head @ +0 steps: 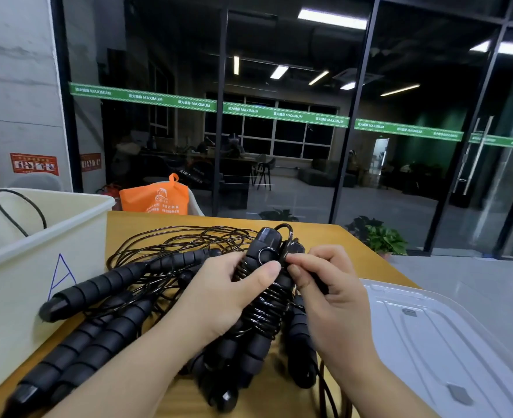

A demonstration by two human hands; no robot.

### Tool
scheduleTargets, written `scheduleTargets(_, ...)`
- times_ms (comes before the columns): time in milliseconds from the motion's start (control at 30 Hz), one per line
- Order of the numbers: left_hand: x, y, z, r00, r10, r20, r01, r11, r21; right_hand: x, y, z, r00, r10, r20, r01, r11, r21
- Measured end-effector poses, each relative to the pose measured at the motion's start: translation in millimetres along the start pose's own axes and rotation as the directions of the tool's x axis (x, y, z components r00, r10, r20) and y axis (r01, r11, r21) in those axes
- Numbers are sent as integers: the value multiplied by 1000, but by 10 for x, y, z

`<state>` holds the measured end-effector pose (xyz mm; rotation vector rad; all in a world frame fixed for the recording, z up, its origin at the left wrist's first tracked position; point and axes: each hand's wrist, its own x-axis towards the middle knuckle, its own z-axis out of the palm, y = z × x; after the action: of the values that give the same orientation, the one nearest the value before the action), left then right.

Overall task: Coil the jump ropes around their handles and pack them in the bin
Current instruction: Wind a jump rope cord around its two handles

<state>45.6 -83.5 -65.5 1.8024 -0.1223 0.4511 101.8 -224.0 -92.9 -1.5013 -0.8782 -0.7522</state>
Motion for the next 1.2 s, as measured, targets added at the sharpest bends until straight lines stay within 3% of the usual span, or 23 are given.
scheduleTargets(100, -32, 6, 59, 998, 25, -65, -25, 1000, -5, 8, -23, 20, 998, -67, -4, 66, 987, -148)
scheduleTargets(233, -47, 8, 124, 992, -45, -120, 36, 997, -74, 49, 26, -50, 987, -163, 1, 154, 935, -320)
scheduleTargets(333, -29, 28, 123, 987, -76, -139, 61, 992, -111, 69, 60, -122, 985, -165, -53, 133, 917, -377)
scheduleTargets(400, 3, 1, 70, 972, -146, -184, 108, 974, -200, 78, 25, -140, 990, -9, -138, -37, 944, -327)
scheduleTargets(467, 30, -20, 21, 959, -216, -187, 145, 932, -332, 91, 12, -141, 946, 286, -153, -314, 925, -213)
scheduleTargets(567, 15, -4, 18, 947, -288, -142, 193, 864, -466, 80, -19, -89, 819, 573, 23, -573, 819, -23)
scheduleTargets(633, 5, 0, 52, 946, -314, -79, 223, 808, -546, 48, -96, -1, 696, 687, 208, -717, 655, 238)
scheduleTargets(733, 0, 17, 72, 945, -317, -77, 210, 773, -599, -11, -171, 111, 628, 676, 386, -777, 517, 360)
scheduleTargets(900, 24, 22, 54, 942, -296, -157, 173, 831, -528, -15, -182, 106, 601, 669, 437, -799, 509, 320)
scheduleTargets(1033, 58, -22, 66, 940, -226, -256, 99, 898, -428, -30, -237, 96, 655, 568, 499, -749, 576, 327)
scheduleTargets(1133, 47, -27, 104, 941, -77, -329, -26, 955, -296, -26, -265, 84, 692, 508, 513, -715, 580, 391)
scheduleTargets(1200, 24, -39, 162, 944, 33, -329, -110, 970, -218, -38, -258, 78, 737, 465, 490, -661, 649, 378)
